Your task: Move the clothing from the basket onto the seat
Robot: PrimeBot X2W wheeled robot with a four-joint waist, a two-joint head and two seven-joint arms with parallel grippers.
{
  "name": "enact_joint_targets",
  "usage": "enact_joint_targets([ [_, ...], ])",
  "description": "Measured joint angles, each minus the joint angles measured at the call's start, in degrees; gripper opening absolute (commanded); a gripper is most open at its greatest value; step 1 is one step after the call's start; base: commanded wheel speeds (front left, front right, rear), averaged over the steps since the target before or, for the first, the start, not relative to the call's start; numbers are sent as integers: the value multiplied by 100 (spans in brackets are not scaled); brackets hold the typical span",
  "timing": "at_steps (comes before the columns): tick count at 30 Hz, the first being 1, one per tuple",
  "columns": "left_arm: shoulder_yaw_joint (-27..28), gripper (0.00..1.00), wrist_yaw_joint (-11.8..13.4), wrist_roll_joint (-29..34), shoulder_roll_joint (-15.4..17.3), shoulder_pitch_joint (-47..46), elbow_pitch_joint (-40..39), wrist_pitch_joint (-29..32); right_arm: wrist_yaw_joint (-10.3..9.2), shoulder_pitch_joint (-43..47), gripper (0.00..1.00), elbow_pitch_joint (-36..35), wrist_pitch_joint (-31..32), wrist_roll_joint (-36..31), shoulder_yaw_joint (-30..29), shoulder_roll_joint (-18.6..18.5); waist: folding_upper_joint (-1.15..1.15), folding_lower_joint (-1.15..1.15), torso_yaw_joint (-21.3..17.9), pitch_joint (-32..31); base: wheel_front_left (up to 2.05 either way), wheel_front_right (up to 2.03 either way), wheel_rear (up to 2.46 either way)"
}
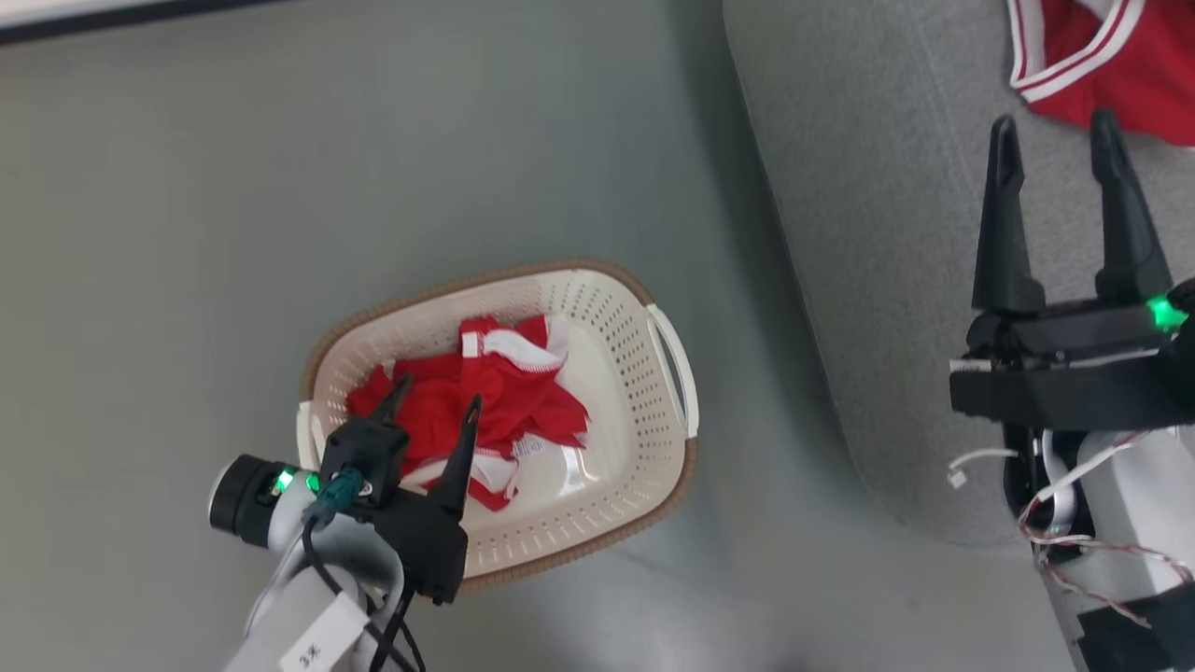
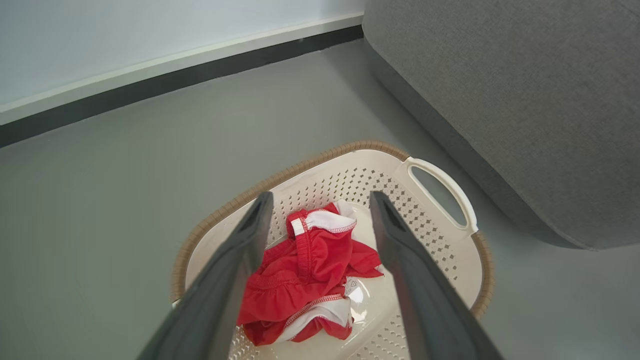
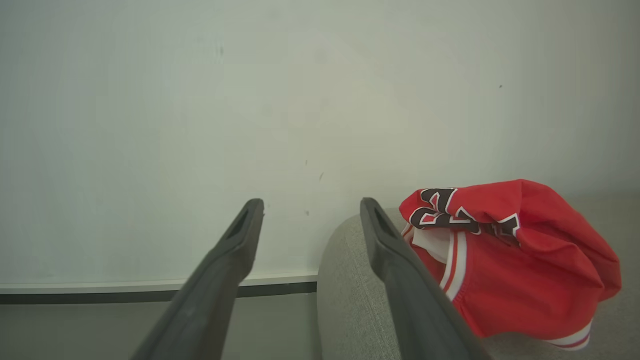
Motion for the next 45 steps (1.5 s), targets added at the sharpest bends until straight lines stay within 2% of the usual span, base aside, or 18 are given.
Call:
enact_joint_targets([
  [10,-166,100,-53,322,12,-705,567,204,1,-573,100,-109,0,0,-7,141,0,0,-159,770,0,0,0],
  [18,-388,100,-201,651,102,-1280,982,403,19,-1035,100,-194,-1,2,-5,291,0,0,-345,1448,0,0,0],
  [26,-454,100,-294,810,261,-1550,1533,508,112,-1317,100,-94,-1,2,33,500,0,0,-648,2069,0,0,0],
  [38,-430,100,-235,1026,563,-2080,2024,587,213,-1445,100,-115,-1,1,38,677,0,-1,-1045,2567,0,0,0],
  [45,-559,100,-73,1272,543,-2286,2310,595,261,-1449,100,-58,-2,-25,11,709,-1,-2,-1186,2721,0,0,0],
])
